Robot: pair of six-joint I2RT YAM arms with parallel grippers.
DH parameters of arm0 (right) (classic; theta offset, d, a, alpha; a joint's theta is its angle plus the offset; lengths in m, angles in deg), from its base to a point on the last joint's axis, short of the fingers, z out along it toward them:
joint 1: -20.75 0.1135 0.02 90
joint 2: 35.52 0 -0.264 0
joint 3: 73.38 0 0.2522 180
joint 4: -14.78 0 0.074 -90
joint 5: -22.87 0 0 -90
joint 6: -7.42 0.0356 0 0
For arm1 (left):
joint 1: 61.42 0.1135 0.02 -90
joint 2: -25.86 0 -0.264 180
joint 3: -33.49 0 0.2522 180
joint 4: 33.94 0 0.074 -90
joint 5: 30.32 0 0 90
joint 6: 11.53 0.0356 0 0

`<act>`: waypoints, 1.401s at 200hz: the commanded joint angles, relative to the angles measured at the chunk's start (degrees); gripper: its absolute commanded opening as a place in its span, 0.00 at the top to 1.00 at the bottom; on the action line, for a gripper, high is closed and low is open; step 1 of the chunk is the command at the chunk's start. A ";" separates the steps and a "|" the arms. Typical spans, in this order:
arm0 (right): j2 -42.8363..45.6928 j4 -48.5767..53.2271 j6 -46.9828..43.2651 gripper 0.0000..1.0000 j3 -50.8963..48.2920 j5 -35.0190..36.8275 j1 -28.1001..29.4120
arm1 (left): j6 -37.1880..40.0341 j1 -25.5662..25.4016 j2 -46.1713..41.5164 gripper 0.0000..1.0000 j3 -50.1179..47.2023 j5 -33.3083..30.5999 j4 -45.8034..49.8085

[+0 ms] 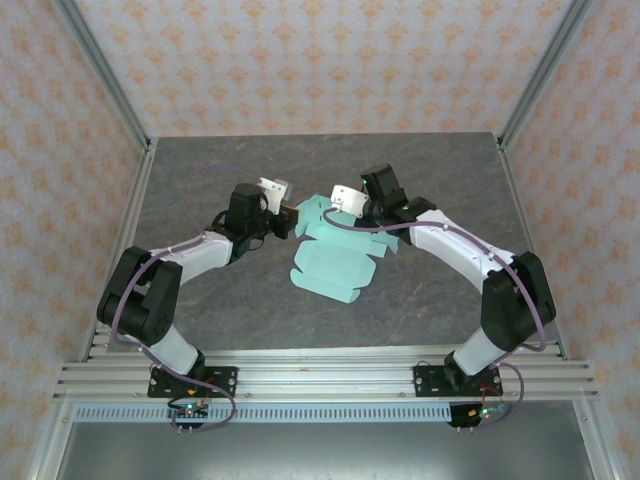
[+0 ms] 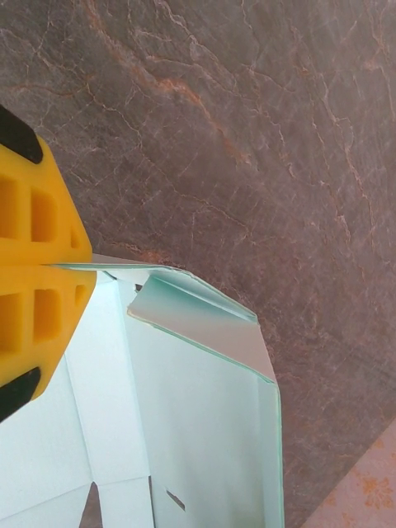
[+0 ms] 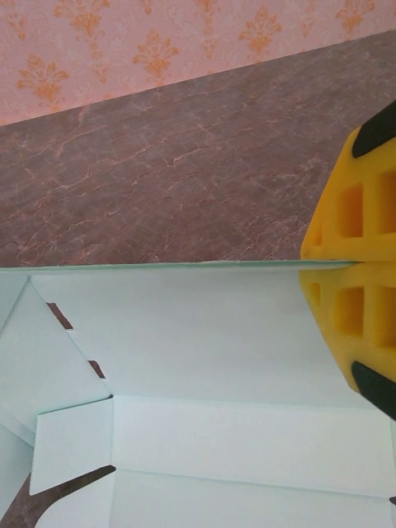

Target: Fold the paper box

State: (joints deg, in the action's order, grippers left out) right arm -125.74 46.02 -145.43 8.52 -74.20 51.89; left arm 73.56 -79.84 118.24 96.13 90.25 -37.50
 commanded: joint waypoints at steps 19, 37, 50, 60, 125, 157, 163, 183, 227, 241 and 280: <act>2.77 -3.38 -2.61 1.00 -2.69 2.11 -0.28 | -1.32 -1.00 -2.99 0.99 -1.46 -1.76 -3.07; 3.29 -5.50 -3.83 1.00 -3.82 2.75 -0.26 | -1.50 -1.18 -3.26 0.99 -1.46 -2.09 -3.15; 3.40 -6.56 -4.48 1.00 -3.98 3.64 -0.21 | -1.63 -1.29 -3.35 0.99 -1.17 -2.11 -3.06; 3.38 -7.22 -4.79 1.00 -4.04 4.05 -0.05 | -1.63 -1.46 -3.46 0.99 -0.81 -2.16 -3.03; 2.85 -9.16 -6.17 1.00 -3.54 5.53 0.22 | -1.16 -3.18 -2.95 0.99 0.42 -2.86 -2.32; 2.43 -10.70 -6.06 1.00 -3.68 5.93 0.43 | -1.22 -4.40 -2.34 0.98 1.03 -4.29 -2.01; 2.42 -10.90 -6.03 1.00 -3.59 5.99 0.49 | -1.26 -4.69 -2.21 0.98 1.19 -4.58 -1.97; 1.98 -12.32 -4.85 1.00 -3.65 6.46 0.60 | -1.82 -5.87 -1.92 0.98 1.47 -6.52 -2.10; 0.93 -16.79 -3.43 1.00 -5.41 7.51 1.18 | -3.92 -8.07 0.48 0.97 2.23 -8.72 -4.00; 0.58 -18.55 -3.50 1.00 -6.31 7.87 1.12 | -4.56 -8.73 1.25 0.97 2.59 -9.85 -4.46; 0.20 -24.65 -5.52 1.00 -9.27 7.54 1.12 | -6.06 -10.12 4.20 0.93 3.60 -11.90 -5.90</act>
State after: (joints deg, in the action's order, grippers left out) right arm -124.51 30.28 -150.85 0.48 -67.27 52.66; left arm 69.28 -88.08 120.62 98.05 78.18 -40.76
